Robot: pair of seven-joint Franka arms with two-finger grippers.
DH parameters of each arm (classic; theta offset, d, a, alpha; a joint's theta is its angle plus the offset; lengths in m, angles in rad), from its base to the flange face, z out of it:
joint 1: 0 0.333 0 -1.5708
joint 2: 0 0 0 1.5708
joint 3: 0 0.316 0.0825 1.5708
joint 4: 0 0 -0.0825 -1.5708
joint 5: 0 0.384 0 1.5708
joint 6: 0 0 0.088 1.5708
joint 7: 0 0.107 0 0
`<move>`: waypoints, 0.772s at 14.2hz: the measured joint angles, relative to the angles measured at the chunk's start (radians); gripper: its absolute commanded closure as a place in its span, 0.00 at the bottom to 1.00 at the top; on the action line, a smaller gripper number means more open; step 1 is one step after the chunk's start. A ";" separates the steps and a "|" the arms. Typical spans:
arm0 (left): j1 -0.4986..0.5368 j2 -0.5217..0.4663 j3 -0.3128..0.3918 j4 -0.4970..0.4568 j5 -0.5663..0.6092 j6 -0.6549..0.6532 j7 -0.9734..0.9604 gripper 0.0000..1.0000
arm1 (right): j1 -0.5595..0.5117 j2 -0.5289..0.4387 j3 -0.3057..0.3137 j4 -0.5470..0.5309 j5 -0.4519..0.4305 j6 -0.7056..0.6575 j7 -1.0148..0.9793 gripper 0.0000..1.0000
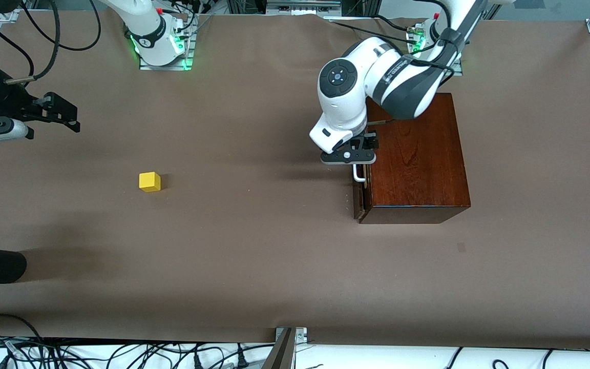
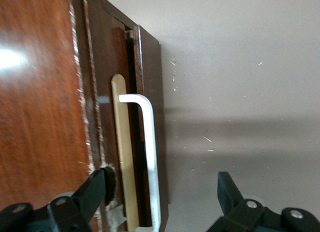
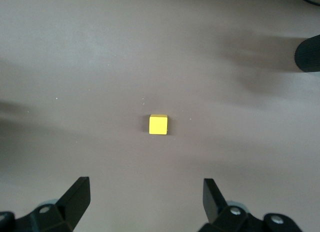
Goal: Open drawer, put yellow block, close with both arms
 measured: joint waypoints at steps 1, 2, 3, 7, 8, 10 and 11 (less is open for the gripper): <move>-0.009 0.003 0.000 -0.010 0.006 0.008 -0.014 0.00 | 0.000 0.000 0.000 0.000 0.000 0.000 0.000 0.00; -0.017 0.007 0.000 -0.016 0.023 0.013 -0.023 0.00 | 0.000 0.000 0.000 0.000 0.000 0.000 0.000 0.00; -0.024 0.012 0.000 -0.023 0.042 0.016 -0.035 0.00 | 0.000 0.000 0.000 0.000 0.000 0.000 0.000 0.00; -0.032 0.043 0.000 -0.031 0.060 0.039 -0.051 0.00 | 0.000 0.000 0.000 0.000 0.000 0.000 0.000 0.00; -0.034 0.051 0.000 -0.032 0.060 0.048 -0.052 0.00 | 0.000 0.000 0.000 0.000 0.000 0.000 0.000 0.00; -0.037 0.063 0.000 -0.032 0.060 0.062 -0.053 0.00 | 0.000 0.000 0.000 0.000 0.000 -0.001 0.000 0.00; -0.037 0.066 0.000 -0.033 0.060 0.064 -0.053 0.00 | 0.000 0.000 0.000 0.000 0.000 -0.001 0.000 0.00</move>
